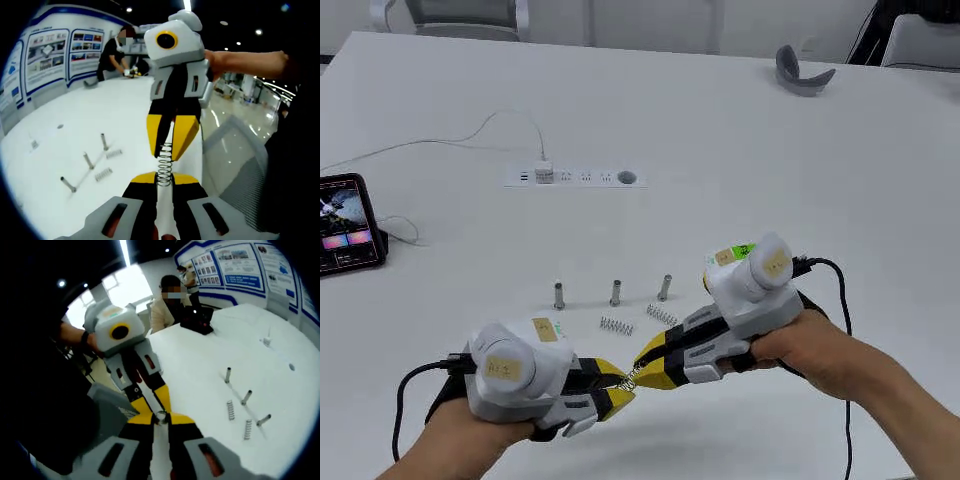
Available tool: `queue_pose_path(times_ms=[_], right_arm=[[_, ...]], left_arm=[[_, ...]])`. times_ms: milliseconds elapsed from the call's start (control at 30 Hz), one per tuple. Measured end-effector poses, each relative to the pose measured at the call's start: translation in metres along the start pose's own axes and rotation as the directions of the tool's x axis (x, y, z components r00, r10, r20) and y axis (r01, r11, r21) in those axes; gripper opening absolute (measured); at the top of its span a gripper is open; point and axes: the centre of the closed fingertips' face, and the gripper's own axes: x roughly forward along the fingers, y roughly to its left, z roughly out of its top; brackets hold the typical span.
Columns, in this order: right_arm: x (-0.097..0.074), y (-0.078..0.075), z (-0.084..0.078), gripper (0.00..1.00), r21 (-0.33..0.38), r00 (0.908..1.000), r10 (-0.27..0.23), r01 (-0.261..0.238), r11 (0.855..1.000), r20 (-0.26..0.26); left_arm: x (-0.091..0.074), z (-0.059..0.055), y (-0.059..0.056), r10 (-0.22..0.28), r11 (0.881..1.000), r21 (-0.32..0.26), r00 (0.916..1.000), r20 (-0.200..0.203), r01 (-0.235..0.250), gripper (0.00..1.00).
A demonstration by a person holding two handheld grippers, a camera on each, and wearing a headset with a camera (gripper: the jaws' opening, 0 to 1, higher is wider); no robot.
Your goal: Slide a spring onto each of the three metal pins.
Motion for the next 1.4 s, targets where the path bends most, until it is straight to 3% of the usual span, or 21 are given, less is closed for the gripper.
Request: queue_pose_path(times_ms=[167, 400, 600, 967, 1400], right_arm=[[-0.001, 0.0, 0.002, 0.12, -0.029, 0.9994, 0.019, -0.02, 0.999, -0.029], [0.002, 0.001, 0.001, 0.12, -0.089, 0.9932, 0.044, -0.054, 0.995, -0.108], [0.006, 0.003, 0.004, 0.13, -0.12, 0.9908, 0.053, -0.068, 0.99, -0.124], [0.012, 0.001, 0.001, 0.12, -0.146, 0.985, 0.066, -0.09, 0.985, -0.159], [0.012, -0.014, 0.005, 0.12, -0.155, 0.9857, 0.053, -0.078, 0.985, -0.16]], left_arm=[[-0.001, 0.003, 0.0, -0.005, 1.0, 0.004, 0.9999, 0.011, 0.005, 0.1], [-0.003, 0.01, 0.0, -0.007, 1.0, 0.015, 0.9995, 0.03, 0.007, 0.1], [-0.005, 0.013, 0.0, -0.002, 1.0, 0.02, 0.9991, 0.042, 0.001, 0.1], [-0.007, 0.007, 0.003, 0.031, 0.999, -0.046, 0.997, 0.071, -0.028, 0.11], [-0.024, -0.014, 0.027, 0.142, 0.984, -0.121, 0.9879, 0.061, -0.134, 0.23]])
